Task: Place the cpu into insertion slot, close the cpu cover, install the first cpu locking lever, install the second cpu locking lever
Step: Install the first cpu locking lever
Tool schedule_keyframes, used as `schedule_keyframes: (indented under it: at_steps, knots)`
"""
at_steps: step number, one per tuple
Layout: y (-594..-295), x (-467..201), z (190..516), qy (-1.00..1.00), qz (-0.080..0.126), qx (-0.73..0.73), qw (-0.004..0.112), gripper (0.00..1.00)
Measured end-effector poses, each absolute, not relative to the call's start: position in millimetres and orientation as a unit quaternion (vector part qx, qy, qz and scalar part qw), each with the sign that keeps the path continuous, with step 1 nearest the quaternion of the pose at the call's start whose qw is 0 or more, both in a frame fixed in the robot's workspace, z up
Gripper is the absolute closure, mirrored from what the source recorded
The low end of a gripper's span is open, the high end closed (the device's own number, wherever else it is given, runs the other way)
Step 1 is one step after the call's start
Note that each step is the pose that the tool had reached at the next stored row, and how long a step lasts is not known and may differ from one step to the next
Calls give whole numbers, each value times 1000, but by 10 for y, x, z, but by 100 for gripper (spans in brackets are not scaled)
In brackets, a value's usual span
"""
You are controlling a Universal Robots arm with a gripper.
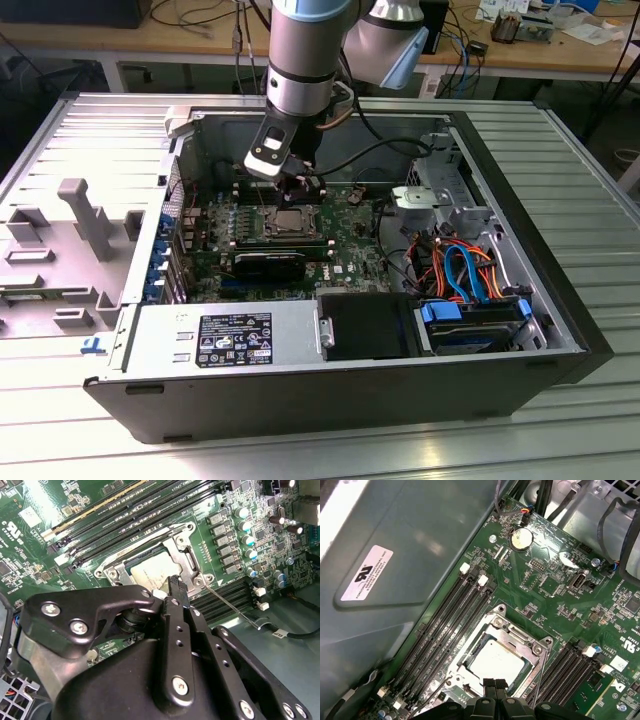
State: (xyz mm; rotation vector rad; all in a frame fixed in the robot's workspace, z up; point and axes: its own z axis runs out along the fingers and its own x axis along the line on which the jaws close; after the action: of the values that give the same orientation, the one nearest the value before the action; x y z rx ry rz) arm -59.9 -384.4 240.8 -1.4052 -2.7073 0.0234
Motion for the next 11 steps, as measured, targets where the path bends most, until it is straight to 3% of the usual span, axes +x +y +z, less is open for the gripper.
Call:
schedule_keyframes:
  at_steps: [11]
  knots:
    - [-3844,-599,2407,-890,8,-454,46,89]
